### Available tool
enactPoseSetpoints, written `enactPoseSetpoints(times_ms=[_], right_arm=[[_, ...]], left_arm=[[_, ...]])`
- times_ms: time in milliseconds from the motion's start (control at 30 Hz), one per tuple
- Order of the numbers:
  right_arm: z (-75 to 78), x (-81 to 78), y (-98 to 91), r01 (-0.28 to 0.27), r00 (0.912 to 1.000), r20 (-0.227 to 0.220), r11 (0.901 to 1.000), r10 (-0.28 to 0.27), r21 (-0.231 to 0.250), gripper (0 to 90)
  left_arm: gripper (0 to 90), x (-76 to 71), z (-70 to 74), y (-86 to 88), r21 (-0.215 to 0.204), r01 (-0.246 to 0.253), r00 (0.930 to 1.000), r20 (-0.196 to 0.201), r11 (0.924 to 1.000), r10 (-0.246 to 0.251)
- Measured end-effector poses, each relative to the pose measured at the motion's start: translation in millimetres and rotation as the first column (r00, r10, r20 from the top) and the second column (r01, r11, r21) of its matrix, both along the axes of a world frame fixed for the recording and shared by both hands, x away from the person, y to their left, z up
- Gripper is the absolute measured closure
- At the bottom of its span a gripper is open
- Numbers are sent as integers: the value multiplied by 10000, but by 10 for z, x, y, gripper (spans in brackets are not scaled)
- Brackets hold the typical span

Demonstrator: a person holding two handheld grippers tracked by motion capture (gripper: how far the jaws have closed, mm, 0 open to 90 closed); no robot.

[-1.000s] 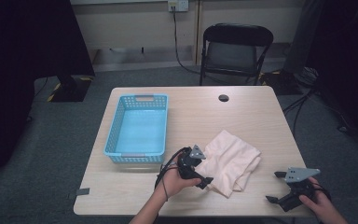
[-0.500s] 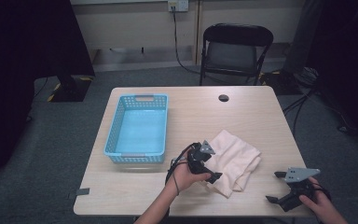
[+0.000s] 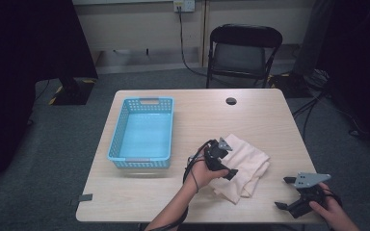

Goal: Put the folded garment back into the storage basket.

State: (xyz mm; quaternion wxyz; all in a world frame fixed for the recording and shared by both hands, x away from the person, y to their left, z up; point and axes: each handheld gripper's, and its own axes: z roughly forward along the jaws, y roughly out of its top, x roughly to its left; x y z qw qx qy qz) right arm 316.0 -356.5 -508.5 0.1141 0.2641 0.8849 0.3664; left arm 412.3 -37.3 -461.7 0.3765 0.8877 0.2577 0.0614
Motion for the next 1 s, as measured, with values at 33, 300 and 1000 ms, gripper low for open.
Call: enactPoseSetpoints(times_ms=[33, 300, 1000], right_arm=[[0, 0, 0, -1, 10000, 1, 10000, 1, 2, 0], [0, 0, 0, 1, 10000, 0, 10000, -1, 1, 0], [-1, -1, 0, -1, 10000, 5, 10000, 1, -4, 0]], left_arm=[[77, 17, 0, -24, -29, -68, 10000, 15, 10000, 68], [101, 114, -80, -228, 543, -426, 9988, 279, 9976, 411], [593, 162, -161, -353, 1542, -443, 9986, 337, 9870, 396]])
